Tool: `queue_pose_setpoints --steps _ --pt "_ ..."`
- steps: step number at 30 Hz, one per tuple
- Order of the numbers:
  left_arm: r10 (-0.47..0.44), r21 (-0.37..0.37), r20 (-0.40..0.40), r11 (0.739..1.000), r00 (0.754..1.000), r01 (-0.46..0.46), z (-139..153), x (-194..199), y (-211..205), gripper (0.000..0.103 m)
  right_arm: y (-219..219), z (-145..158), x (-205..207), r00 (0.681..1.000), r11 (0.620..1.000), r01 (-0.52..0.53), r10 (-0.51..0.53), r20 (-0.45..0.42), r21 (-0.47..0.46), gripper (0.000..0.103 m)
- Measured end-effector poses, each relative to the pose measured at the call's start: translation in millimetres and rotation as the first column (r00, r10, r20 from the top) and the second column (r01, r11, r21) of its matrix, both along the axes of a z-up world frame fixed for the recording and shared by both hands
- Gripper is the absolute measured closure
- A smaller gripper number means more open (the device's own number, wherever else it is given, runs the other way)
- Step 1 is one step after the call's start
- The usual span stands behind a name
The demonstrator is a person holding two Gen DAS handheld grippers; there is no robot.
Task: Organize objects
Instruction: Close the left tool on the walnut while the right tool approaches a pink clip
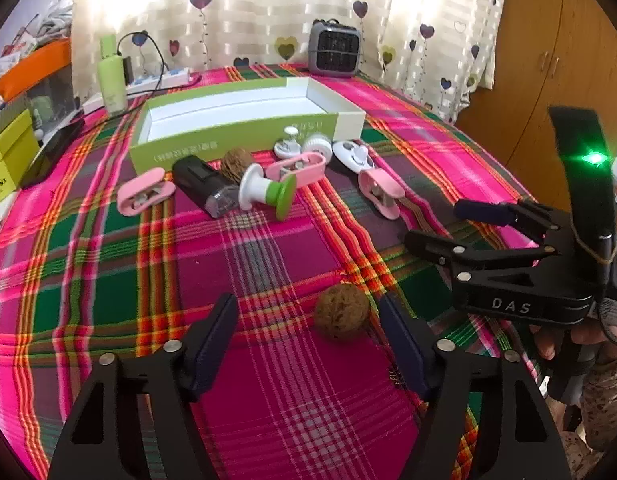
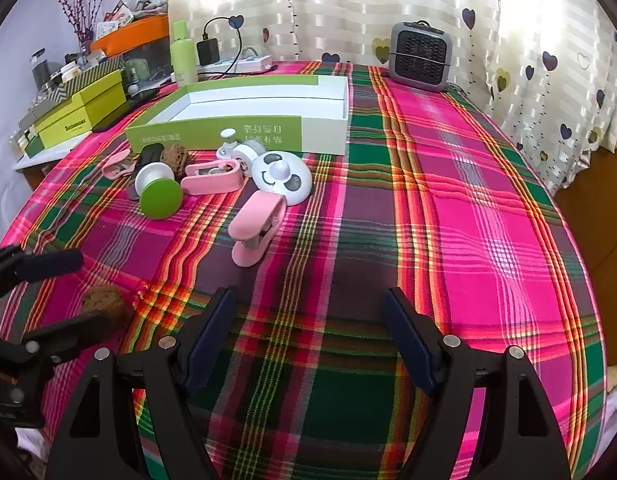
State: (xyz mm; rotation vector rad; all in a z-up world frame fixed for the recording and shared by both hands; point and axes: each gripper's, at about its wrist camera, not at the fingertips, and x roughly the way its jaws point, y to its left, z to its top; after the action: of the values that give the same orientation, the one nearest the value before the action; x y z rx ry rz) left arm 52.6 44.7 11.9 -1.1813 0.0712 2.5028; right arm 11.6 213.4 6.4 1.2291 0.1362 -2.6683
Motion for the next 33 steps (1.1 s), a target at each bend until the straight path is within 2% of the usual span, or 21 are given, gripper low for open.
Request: queue_pose_setpoints --steps 10,12,19,26,29,33 --pt "-0.013 -0.029 -0.013 0.999 1.0 0.013 -3.0 -0.5 8.4 0.056 0.4 0.0 0.4 1.0 1.0 0.0 0.0 -0.001 -0.001 0.026" --pt "-0.01 -0.032 -0.018 0.999 1.0 0.009 -3.0 -0.7 8.8 0.065 0.5 0.1 0.3 1.0 1.0 0.0 0.0 0.0 -0.001 0.026" --pt "0.001 -0.042 -0.028 0.999 1.0 -0.002 -3.3 -3.6 8.1 0.077 0.7 -0.6 0.3 1.0 1.0 0.002 -0.002 0.0 0.0 0.026" --pt "0.037 -0.042 -0.041 0.998 0.999 -0.038 -4.5 -8.1 0.3 0.077 3.5 3.1 -2.2 1.0 0.999 0.015 -0.014 0.019 -0.042 0.027" --pt "0.057 -0.04 -0.043 0.997 0.997 -0.059 -4.7 -11.3 -4.3 0.077 6.0 7.2 -3.4 1.0 0.996 0.014 -0.013 0.017 -0.093 0.033" --pt "0.078 -0.037 -0.046 0.996 0.996 -0.079 -5.2 -17.0 -11.2 0.077 0.6 11.6 -6.3 1.0 0.995 0.003 -0.002 0.005 -0.103 0.033"
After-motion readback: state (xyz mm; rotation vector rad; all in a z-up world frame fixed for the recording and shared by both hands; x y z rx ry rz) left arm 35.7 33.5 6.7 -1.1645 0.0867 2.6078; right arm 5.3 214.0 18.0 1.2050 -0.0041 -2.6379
